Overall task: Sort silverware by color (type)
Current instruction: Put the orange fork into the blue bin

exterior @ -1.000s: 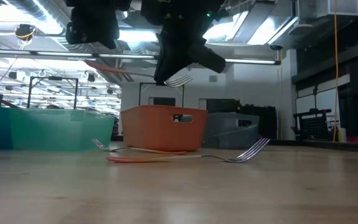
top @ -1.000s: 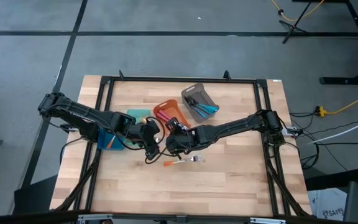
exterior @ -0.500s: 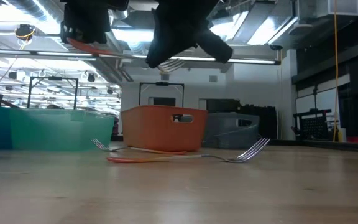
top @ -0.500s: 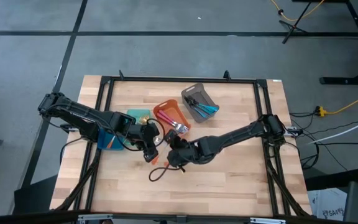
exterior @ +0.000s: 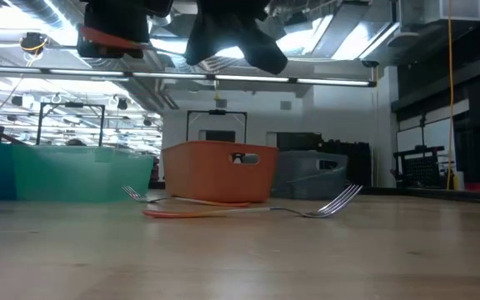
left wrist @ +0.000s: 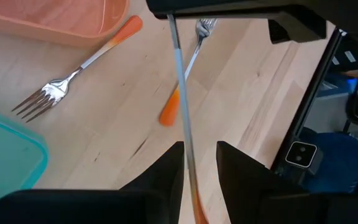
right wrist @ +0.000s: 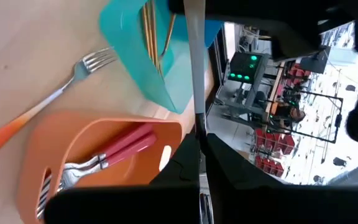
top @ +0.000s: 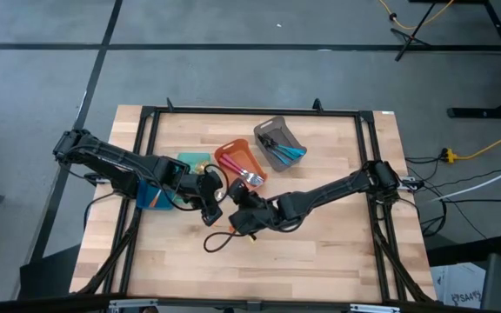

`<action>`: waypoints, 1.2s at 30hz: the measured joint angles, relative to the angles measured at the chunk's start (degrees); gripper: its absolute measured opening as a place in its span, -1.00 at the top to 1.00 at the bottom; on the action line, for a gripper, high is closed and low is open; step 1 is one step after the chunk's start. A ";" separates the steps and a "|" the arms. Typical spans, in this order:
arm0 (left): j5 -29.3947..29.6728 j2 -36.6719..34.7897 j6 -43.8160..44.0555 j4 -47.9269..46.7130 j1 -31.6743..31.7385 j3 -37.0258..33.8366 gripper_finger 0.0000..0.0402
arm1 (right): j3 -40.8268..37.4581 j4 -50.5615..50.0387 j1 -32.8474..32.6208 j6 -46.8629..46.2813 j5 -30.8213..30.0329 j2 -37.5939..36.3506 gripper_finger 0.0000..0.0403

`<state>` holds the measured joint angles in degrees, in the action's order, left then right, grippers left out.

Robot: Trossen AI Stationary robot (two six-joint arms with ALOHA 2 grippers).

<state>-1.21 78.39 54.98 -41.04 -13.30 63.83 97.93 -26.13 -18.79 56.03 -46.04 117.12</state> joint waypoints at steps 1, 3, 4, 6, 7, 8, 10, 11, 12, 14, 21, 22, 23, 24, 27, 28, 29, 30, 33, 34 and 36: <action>0.00 0.00 0.00 0.00 0.00 0.00 0.57 | 0.00 0.40 0.00 -0.01 -0.02 0.00 1.00; 0.00 0.00 -0.01 0.00 -0.01 0.00 0.57 | 0.00 1.32 0.04 0.00 -0.65 0.00 1.00; 0.00 0.00 -0.01 -0.01 -0.01 0.00 0.57 | 0.00 1.95 0.04 0.00 -1.08 0.00 1.00; 0.02 0.00 -0.02 0.00 0.00 0.00 0.57 | 0.00 2.73 0.04 0.00 -1.47 0.00 1.00; 0.02 0.00 -0.02 -0.02 0.00 0.00 0.57 | 0.00 2.68 0.04 0.00 -1.48 0.00 1.00; 0.04 0.00 -0.02 -0.02 0.00 0.00 0.57 | 0.00 2.62 0.04 0.00 -1.51 0.00 1.00; 0.04 0.00 0.00 -0.04 0.00 0.00 0.57 | 0.00 2.48 0.04 0.00 -1.50 0.00 1.00; 0.04 0.00 -0.02 -0.03 -0.01 0.00 0.57 | 0.00 2.53 0.04 0.00 -1.51 0.00 1.00; 0.02 -0.01 -0.02 -0.03 -0.01 0.00 0.57 | 0.00 2.52 0.04 0.00 -1.45 0.00 1.00; 0.04 0.00 0.02 -0.04 -0.01 0.00 0.57 | 0.00 2.49 0.04 0.00 -1.39 0.00 1.00; 0.07 0.00 0.17 -0.02 -0.02 0.00 0.71 | 0.00 2.48 0.04 0.00 -1.34 0.00 1.00; 0.06 0.00 0.15 -0.03 -0.02 0.00 0.75 | 0.00 2.49 0.04 0.00 -1.18 0.00 1.00; 0.05 0.00 0.16 -0.07 -0.02 0.00 0.79 | 0.00 2.49 0.04 0.00 -0.83 0.00 1.00; 0.05 0.00 0.16 -0.07 -0.01 0.00 0.83 | 0.00 2.47 0.04 0.00 -0.57 0.00 1.00; 0.15 0.00 0.67 -0.59 0.00 -0.02 0.94 | 0.00 2.46 0.04 0.00 -0.03 0.00 1.00; 0.13 0.00 0.92 -0.78 0.00 -0.04 0.96 | 0.00 2.39 0.03 0.00 -0.02 0.00 1.00; 0.13 0.00 1.40 -0.77 0.00 -0.04 0.97 | 0.00 2.30 0.00 0.01 -0.06 -0.02 1.00; 0.13 0.00 1.90 -0.76 0.00 -0.04 0.97 | 0.00 2.32 0.00 0.02 -0.03 -0.02 1.00; 0.14 0.00 2.16 -0.73 0.00 -0.04 0.97 | 0.00 2.34 0.02 0.02 0.03 -0.02 1.00; 0.14 0.00 2.17 -0.72 0.00 -0.04 0.97 | 0.00 2.34 0.02 0.02 0.05 -0.02 1.00; 0.15 0.00 2.27 -0.70 0.00 -0.04 0.98 | 0.00 2.36 0.02 0.02 0.07 -0.02 1.00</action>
<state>-1.06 78.39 57.25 -41.74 -13.30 63.79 97.93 -23.77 -18.76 56.05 -45.98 117.10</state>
